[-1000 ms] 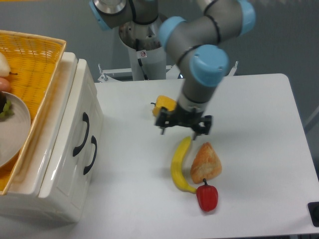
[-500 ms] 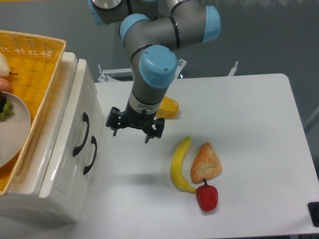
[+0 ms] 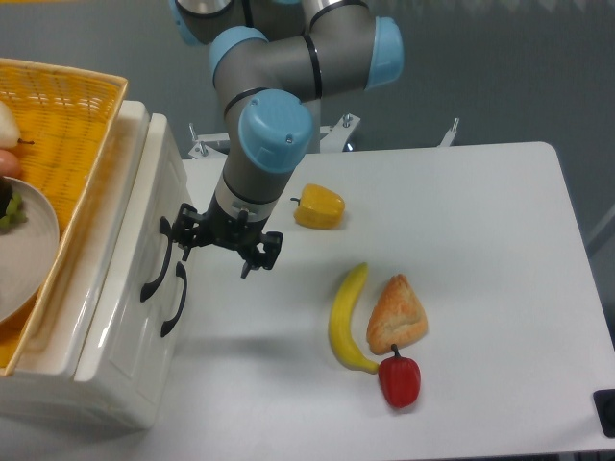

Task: Slide open the top white drawer
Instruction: 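Move the gripper across the table toward the upper drawer handle, then lower the gripper onto the upper drawer's black handle and grasp it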

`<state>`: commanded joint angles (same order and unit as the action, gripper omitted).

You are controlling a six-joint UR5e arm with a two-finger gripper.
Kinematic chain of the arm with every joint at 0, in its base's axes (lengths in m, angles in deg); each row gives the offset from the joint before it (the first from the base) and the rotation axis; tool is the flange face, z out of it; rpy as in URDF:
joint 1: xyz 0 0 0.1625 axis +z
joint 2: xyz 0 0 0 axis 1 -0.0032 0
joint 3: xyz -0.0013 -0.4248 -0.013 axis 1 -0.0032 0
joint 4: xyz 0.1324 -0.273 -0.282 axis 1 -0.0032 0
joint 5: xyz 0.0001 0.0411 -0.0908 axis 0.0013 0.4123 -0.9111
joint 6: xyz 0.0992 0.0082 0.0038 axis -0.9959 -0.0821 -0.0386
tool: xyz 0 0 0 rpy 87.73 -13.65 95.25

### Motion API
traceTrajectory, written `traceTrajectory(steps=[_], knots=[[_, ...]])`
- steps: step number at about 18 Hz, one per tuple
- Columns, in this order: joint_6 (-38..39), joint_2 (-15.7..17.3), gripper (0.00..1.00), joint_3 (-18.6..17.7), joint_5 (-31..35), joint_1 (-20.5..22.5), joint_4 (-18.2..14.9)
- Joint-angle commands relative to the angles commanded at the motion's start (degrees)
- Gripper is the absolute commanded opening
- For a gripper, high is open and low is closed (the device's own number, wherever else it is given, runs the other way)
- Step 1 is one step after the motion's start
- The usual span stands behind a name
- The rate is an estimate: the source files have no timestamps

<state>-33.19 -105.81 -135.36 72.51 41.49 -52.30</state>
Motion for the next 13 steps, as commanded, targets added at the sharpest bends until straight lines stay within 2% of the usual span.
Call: traceTrajectory(steps=[13], knots=[[2.20,0.70,0.89,-0.35,-1.85,-2.72,0.00]])
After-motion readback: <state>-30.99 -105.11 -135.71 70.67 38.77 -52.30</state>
